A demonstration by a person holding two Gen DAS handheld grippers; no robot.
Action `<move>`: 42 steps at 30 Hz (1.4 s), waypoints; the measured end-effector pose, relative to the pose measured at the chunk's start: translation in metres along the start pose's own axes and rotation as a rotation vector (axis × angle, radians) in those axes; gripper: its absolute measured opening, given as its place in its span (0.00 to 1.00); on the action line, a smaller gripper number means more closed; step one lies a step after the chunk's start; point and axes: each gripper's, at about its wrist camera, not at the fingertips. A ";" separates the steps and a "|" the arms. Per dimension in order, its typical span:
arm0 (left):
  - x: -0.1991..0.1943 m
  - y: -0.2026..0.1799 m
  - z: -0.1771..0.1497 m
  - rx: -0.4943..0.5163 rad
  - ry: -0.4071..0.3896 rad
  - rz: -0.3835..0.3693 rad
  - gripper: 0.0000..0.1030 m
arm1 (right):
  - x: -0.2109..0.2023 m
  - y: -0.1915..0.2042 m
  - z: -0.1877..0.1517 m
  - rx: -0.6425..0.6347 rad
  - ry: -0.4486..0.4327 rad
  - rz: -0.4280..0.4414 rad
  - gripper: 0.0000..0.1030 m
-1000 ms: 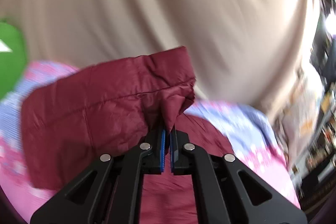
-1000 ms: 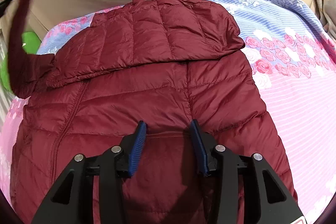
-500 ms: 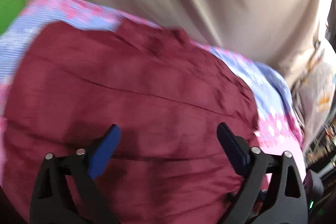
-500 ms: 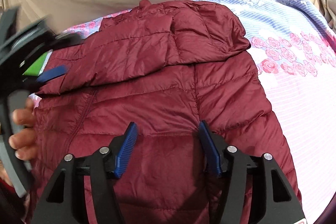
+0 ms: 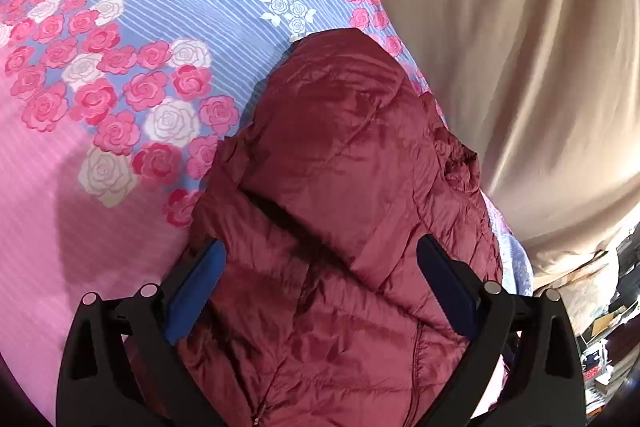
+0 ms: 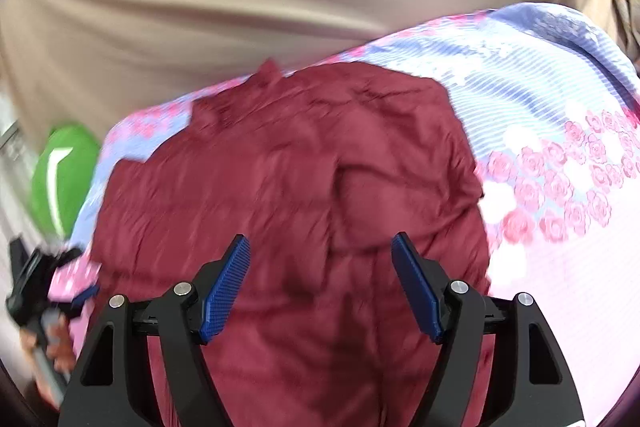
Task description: Fold large clothes
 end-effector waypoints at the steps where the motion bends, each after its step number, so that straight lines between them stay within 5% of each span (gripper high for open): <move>1: 0.002 0.001 0.002 -0.004 -0.003 0.001 0.91 | 0.007 -0.002 0.004 0.015 0.004 -0.006 0.69; 7: 0.019 -0.003 0.014 -0.050 -0.003 0.035 0.90 | 0.055 -0.005 0.010 0.113 0.101 0.028 0.68; 10: 0.021 -0.003 0.016 -0.043 -0.025 0.082 0.75 | 0.065 0.010 0.008 0.073 0.113 0.015 0.35; 11: 0.021 -0.006 0.016 -0.022 -0.038 0.107 0.64 | 0.067 0.019 0.010 0.033 0.114 0.009 0.12; 12: 0.020 -0.010 0.016 0.017 -0.050 0.142 0.59 | 0.065 0.026 0.010 0.006 0.109 0.006 0.07; 14: 0.023 -0.017 0.016 0.082 -0.059 0.202 0.37 | 0.053 0.045 0.021 -0.069 0.046 -0.013 0.05; 18: 0.033 -0.021 0.014 0.127 -0.049 0.228 0.19 | -0.026 0.096 0.053 -0.284 -0.322 0.094 0.04; 20: 0.040 -0.022 0.011 0.144 -0.045 0.246 0.13 | -0.051 0.104 0.068 -0.300 -0.438 0.081 0.04; 23: 0.055 -0.022 0.005 0.173 -0.037 0.267 0.11 | -0.031 0.087 0.086 -0.248 -0.402 0.030 0.04; 30: 0.064 -0.024 -0.006 0.248 -0.070 0.315 0.10 | 0.092 0.011 0.063 -0.085 -0.061 -0.110 0.04; 37: 0.064 -0.020 -0.004 0.237 -0.076 0.291 0.10 | 0.095 0.017 0.045 -0.135 -0.044 -0.191 0.08; 40: 0.063 -0.021 -0.005 0.236 -0.079 0.286 0.10 | 0.062 0.013 0.043 -0.062 -0.136 -0.234 0.20; 42: 0.063 -0.021 -0.006 0.240 -0.081 0.287 0.10 | 0.037 0.028 0.033 -0.075 -0.191 -0.188 0.21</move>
Point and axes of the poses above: each gripper's, at about its wrist camera, not at the fingertips, and x roughly the way its jaws point, y to its left, z to its top, and after that the axes turned 1 degree about y, right-handed
